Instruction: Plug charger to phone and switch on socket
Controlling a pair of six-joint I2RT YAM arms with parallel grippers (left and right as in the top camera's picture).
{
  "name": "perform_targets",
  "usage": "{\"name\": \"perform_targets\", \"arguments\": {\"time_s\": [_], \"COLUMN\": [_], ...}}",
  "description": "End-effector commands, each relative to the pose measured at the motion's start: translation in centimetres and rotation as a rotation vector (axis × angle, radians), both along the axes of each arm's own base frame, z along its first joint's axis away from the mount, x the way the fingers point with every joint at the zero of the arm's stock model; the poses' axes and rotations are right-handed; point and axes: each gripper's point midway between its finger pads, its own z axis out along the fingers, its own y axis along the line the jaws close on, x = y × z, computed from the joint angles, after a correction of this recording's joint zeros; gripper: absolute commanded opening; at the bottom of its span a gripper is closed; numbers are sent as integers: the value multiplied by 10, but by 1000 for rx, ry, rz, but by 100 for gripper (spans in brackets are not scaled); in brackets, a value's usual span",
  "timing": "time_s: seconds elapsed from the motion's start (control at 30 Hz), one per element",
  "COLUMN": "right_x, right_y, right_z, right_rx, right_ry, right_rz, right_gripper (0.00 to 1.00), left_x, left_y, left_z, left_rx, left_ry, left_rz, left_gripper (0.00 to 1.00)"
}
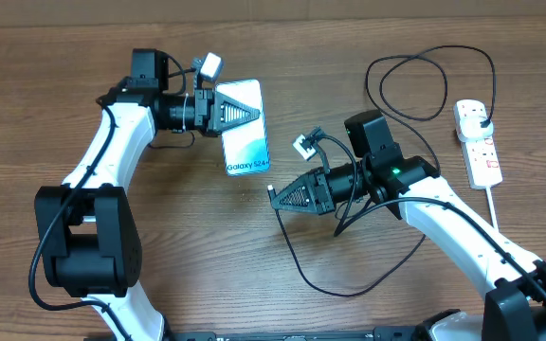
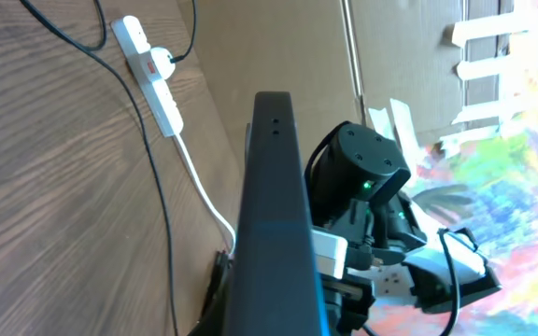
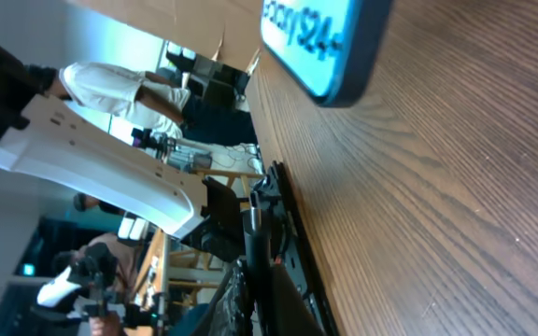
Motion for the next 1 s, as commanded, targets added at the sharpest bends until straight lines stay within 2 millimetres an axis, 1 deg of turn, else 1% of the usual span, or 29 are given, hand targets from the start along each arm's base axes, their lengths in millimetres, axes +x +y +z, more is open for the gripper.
{"name": "perform_targets", "arguments": {"time_s": [0.0, 0.23, 0.33, 0.4, 0.5, 0.73, 0.9, 0.97], "right_x": [8, 5, 5, 7, 9, 9, 13, 13], "right_y": [1, 3, 4, 5, 6, 7, 8, 8], "right_z": [2, 1, 2, 4, 6, 6, 10, 10], "right_rx": [-43, -53, -45, -38, -33, -30, -15, -13], "right_ry": [84, 117, 102, 92, 94, 90, 61, 56], "right_rz": [-66, -66, -62, -64, -69, -69, -69, -69], "right_gripper": [4, 4, 4, 4, 4, 4, 4, 4], "left_x": [-3, -2, -5, -9, -12, -14, -13, -11], "left_y": [0, -1, -6, -15, -22, -28, -29, -29], "left_z": [25, 26, 26, 26, 26, 27, 28, 25], "left_rx": [-45, -46, -45, -45, -47, -48, -44, -21], "left_ry": [-4, -20, -21, -22, -41, -56, -11, 33], "left_rz": [-21, -24, -36, -59, -79, -94, -96, -84], "left_gripper": [4, 4, 4, 4, 4, 4, 5, 4]}}
